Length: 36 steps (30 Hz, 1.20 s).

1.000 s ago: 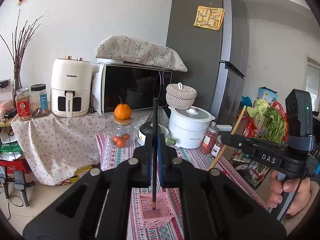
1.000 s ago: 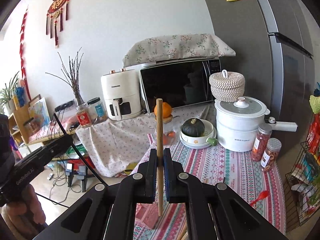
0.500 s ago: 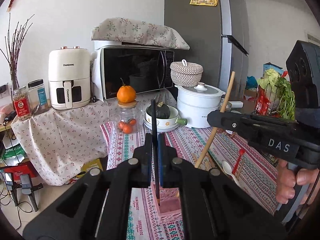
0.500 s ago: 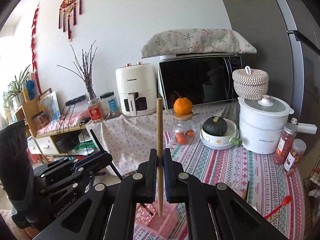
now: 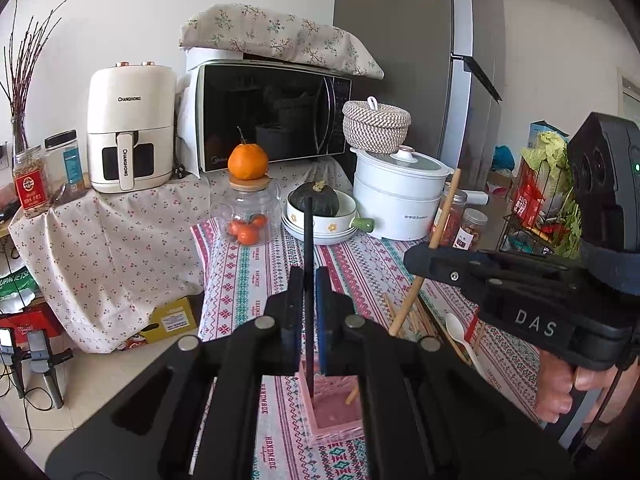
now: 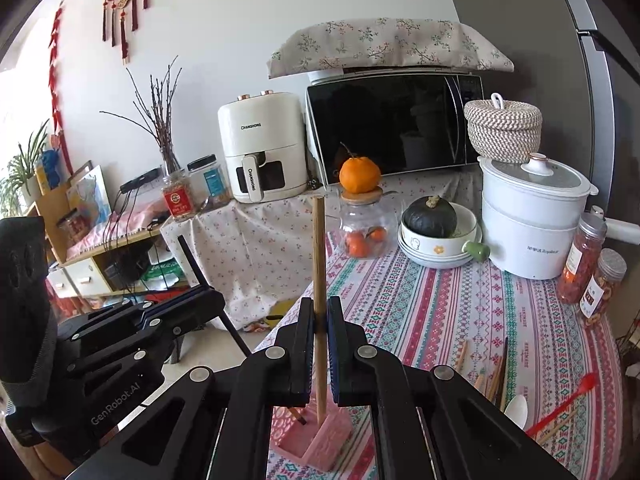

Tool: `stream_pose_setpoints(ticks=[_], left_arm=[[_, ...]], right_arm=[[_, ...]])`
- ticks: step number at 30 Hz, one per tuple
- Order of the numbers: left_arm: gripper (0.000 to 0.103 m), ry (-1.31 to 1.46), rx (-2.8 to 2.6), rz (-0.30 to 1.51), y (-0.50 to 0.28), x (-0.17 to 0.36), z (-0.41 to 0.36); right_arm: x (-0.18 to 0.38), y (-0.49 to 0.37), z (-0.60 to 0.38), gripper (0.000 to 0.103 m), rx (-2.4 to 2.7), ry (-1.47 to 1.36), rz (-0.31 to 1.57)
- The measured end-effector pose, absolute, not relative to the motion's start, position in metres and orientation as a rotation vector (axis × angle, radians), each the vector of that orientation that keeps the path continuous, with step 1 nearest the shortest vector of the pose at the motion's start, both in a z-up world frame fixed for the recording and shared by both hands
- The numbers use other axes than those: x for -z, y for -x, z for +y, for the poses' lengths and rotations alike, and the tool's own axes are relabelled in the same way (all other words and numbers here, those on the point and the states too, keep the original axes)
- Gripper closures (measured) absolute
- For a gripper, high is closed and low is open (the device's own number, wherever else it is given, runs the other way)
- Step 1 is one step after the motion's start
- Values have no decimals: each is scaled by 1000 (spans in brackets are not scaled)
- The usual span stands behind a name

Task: Organize utensils
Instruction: 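Carry the chopsticks to the pink basket and insert them upright with both grippers, then open both grippers and withdraw from the pink basket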

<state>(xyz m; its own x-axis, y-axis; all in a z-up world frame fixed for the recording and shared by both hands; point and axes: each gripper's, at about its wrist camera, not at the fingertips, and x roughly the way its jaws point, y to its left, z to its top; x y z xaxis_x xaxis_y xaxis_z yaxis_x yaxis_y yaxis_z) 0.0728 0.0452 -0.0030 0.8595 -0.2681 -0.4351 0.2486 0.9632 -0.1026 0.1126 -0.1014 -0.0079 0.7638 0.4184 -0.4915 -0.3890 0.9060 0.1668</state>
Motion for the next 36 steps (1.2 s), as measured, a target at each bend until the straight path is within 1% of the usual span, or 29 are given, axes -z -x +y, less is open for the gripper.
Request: stream_pose_setpoints(ticks=[2, 3, 4, 5, 6, 7, 9, 11, 13, 15, 17, 19, 22, 25, 31, 36], left_arm=[[95, 50, 269, 458, -74, 3, 47], [87, 55, 268, 459, -75, 3, 47], [71, 64, 266, 462, -77, 3, 48], [63, 75, 261, 461, -78, 2, 49], [51, 91, 255, 459, -78, 1, 50], [48, 108, 253, 456, -77, 0, 52], [44, 123, 255, 460, -77, -3, 53], [37, 130, 248, 459, -74, -7, 53], [23, 142, 239, 454, -70, -10, 55], [17, 149, 227, 453, -66, -13, 56], [13, 151, 219, 466, -64, -15, 56], [4, 156, 204, 478, -60, -16, 57], [2, 165, 192, 509, -56, -17, 57], [1, 163, 185, 550, -50, -16, 53], [1, 127, 243, 641, -35, -15, 26], [1, 58, 344, 686, -23, -16, -18]], right_arm=[[10, -115, -101, 96, -442, -63, 559], [11, -116, -101, 96, -440, -65, 566], [11, -118, -101, 96, -436, -69, 570], [11, -118, -102, 95, -434, -73, 573], [10, -118, -103, 92, -432, -77, 573], [9, -117, -104, 88, -431, -81, 572], [5, -116, -106, 84, -432, -89, 566], [0, -114, -111, 79, -427, -99, 556], [-5, -112, -118, 67, -424, -118, 546], [-10, -109, -126, 60, -419, -139, 538], [-16, -106, -134, 55, -411, -149, 533], [-22, -102, -143, 45, -400, -162, 527], [-27, -95, -158, 32, -378, -172, 530], [-29, -88, -177, 26, -350, -176, 548], [-30, -79, -226, 19, -243, -170, 601], [-20, -78, -272, 17, -146, -180, 669]])
